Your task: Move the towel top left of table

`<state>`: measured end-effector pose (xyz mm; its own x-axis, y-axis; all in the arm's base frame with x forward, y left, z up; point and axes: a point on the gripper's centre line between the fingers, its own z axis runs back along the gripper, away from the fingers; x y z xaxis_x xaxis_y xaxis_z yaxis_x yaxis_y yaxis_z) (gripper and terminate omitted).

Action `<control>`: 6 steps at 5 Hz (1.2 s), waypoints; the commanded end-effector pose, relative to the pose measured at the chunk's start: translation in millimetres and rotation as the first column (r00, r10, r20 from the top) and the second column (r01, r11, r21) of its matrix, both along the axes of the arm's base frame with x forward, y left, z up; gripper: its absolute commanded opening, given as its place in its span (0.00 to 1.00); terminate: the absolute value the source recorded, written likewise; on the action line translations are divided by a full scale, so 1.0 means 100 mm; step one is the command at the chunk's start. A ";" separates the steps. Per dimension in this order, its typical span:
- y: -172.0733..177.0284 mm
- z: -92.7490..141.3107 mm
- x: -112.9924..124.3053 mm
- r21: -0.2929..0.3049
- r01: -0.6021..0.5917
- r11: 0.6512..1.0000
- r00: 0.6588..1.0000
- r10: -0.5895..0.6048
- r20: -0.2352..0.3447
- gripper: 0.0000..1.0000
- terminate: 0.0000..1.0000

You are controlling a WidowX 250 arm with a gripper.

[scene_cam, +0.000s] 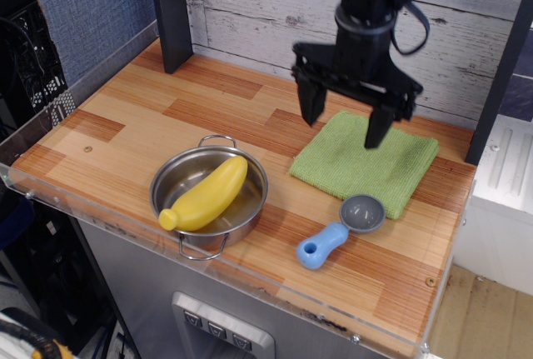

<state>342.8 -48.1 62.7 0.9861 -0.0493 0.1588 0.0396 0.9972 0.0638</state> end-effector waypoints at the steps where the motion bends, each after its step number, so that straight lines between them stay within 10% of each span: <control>1: -0.14 -0.09 0.22 -0.112 0.085 0.990 0.994 -0.076 0.079 1.00 0.00; 4: -0.10 -0.90 0.05 -0.048 0.157 0.987 0.988 -0.157 -0.004 1.00 0.00; 6: 0.31 -0.98 -0.12 -0.042 0.020 0.999 0.996 -0.024 -0.089 1.00 0.00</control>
<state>357.6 -38.2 -0.3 0.9725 -0.1175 0.2011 0.1171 0.9930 0.0141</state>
